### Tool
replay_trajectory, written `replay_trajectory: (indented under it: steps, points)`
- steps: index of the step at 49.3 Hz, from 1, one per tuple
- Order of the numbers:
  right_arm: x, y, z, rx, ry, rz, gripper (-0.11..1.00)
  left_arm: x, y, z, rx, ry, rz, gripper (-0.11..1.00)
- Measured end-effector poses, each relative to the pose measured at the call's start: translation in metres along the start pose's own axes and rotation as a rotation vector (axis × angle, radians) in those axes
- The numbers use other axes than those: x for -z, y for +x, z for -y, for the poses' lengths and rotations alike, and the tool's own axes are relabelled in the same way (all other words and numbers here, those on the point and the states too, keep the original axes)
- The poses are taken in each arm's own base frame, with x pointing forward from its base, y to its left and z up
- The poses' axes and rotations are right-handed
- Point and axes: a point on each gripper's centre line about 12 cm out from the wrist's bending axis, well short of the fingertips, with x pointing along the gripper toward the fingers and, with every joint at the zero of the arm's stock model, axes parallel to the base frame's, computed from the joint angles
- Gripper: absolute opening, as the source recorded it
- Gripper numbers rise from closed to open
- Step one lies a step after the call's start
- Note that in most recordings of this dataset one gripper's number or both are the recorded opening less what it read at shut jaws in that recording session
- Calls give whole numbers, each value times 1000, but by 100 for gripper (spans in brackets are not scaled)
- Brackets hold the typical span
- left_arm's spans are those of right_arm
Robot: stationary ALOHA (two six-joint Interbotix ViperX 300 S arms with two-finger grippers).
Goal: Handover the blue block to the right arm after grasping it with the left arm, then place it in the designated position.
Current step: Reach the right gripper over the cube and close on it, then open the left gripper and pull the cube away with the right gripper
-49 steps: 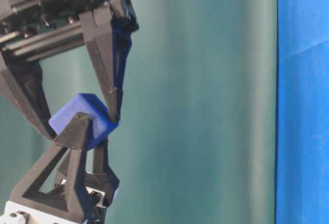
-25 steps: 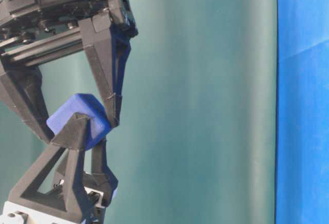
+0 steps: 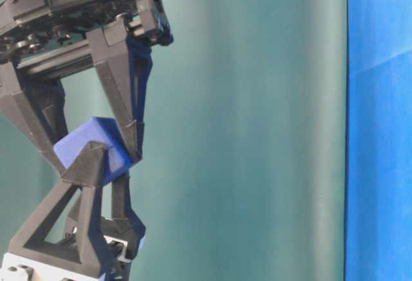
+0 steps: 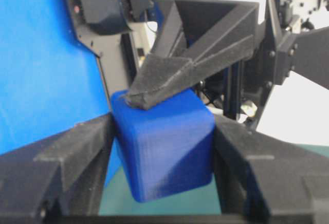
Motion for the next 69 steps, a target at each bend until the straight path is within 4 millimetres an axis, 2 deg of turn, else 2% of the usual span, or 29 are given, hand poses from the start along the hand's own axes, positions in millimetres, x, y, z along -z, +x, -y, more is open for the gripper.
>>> replay_trajectory:
  steps: [32, 34, 39, 43, 57, 69]
  points:
    - [1, 0, 0, -2, 0, -6, 48, 0, 0, 0, -1, -6, -3, 49]
    - [1, 0, 0, -3, 2, -7, 48, 0, 0, 0, -1, -15, -3, 55]
    - [2, 0, 1, 0, 4, -8, 48, 1, 0, 0, 1, -30, -5, 82]
    - [2, 0, 2, 2, 4, -9, 48, 1, 0, 0, 1, -37, -5, 93]
    - [1, -2, 2, 3, 8, -6, 48, 3, -1, 0, 0, -34, -9, 93]
    - [-2, -33, -4, 9, 8, -5, 48, -1, -8, 1, 2, -33, 4, 93]
